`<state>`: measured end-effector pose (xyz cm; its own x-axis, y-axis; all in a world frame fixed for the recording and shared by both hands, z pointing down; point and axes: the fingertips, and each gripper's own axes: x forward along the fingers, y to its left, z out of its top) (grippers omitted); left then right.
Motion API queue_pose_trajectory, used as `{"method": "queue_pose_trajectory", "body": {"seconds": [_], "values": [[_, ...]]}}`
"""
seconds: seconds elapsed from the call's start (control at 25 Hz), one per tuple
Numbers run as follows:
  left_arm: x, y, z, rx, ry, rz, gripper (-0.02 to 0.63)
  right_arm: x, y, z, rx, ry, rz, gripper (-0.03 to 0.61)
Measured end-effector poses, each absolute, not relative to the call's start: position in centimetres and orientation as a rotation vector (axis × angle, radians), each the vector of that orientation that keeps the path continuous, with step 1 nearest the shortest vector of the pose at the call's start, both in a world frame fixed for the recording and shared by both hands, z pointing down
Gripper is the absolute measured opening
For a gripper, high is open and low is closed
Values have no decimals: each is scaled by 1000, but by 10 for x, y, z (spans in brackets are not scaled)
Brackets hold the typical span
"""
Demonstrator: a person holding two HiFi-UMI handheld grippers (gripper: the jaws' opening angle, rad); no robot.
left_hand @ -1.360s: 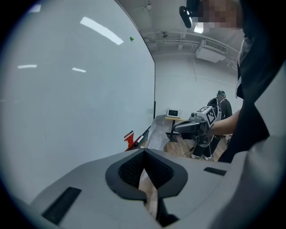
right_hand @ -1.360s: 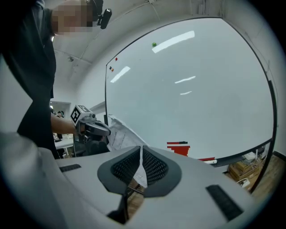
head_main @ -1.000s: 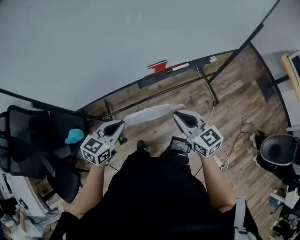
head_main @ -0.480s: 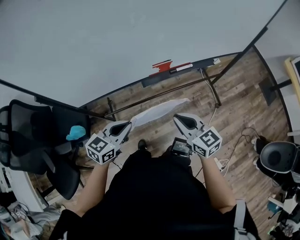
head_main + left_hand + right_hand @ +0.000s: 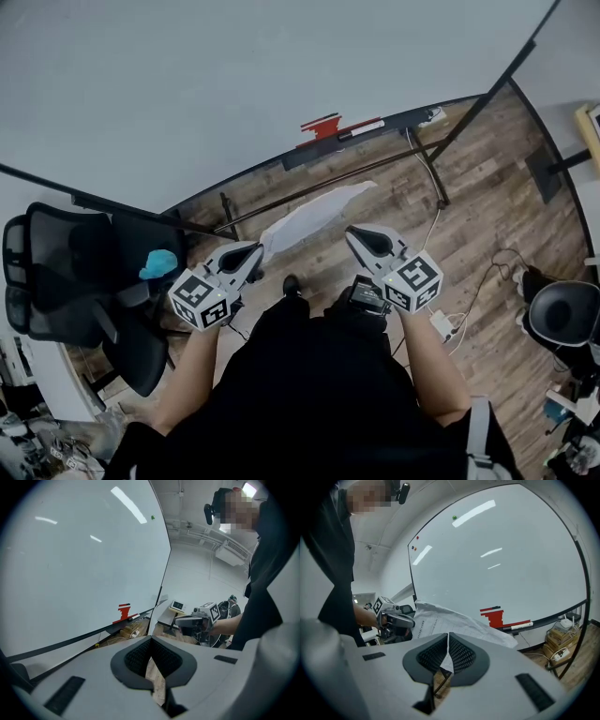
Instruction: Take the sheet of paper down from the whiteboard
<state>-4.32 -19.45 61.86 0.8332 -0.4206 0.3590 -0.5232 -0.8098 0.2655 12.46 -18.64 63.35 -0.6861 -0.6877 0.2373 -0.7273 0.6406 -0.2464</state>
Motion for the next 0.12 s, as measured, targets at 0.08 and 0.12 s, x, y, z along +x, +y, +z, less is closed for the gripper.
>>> {"method": "queue_pose_trajectory", "body": {"seconds": [0.08, 0.12], "values": [[-39, -194, 616, 2659, -717, 387, 11, 130, -184, 636, 1191, -2733, 498, 25], [-37, -193, 614, 2660, -720, 378, 11, 132, -182, 637, 1195, -2733, 501, 25]]}}
